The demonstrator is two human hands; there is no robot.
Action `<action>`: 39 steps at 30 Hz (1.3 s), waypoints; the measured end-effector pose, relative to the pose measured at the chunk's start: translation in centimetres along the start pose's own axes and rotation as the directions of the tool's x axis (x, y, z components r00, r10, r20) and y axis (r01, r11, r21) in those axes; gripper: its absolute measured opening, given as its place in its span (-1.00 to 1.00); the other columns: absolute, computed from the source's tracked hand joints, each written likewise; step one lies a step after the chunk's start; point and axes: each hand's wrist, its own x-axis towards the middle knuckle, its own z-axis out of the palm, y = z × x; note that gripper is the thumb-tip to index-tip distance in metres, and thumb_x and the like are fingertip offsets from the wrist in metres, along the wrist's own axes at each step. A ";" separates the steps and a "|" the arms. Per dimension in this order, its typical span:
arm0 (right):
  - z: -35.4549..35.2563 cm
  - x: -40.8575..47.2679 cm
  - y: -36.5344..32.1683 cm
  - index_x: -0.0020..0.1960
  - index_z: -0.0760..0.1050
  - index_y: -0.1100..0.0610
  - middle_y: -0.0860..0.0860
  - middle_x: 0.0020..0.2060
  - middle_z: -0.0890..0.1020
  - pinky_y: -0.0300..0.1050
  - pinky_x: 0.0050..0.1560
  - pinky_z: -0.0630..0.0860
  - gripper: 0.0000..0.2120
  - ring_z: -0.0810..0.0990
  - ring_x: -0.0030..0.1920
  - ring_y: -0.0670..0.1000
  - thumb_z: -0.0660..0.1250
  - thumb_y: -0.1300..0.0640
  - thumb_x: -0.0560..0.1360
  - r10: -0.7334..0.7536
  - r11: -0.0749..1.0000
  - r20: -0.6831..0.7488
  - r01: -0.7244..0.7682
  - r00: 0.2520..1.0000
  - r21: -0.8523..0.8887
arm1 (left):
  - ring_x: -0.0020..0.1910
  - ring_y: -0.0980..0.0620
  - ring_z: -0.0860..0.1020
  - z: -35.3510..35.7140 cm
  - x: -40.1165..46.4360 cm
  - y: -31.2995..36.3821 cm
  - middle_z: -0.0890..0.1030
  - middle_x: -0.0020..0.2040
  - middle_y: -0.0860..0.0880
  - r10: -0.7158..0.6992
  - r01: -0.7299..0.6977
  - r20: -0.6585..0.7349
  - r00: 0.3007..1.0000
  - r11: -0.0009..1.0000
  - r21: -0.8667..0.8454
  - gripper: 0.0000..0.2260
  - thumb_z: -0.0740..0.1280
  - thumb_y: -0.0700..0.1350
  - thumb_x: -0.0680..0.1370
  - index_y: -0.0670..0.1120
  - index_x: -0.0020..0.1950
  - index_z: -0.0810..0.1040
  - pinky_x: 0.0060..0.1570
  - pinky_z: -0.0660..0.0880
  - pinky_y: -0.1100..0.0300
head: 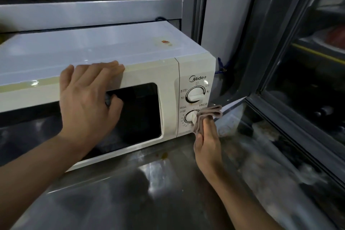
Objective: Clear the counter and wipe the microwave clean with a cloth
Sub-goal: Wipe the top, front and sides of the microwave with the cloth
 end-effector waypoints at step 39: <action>-1.6 3.5 -13.1 0.34 0.40 0.25 0.04 0.27 0.33 -0.37 0.24 0.37 -0.58 0.34 0.25 -0.27 0.22 0.41 0.49 -0.118 0.993 -0.302 0.114 0.946 -0.030 | 0.07 -0.21 0.50 -0.6 0.0 -0.1 0.59 0.16 -0.09 -0.006 0.006 0.015 1.000 0.999 -0.049 -0.51 0.29 -0.24 0.28 -0.14 0.21 0.54 0.25 0.25 -0.13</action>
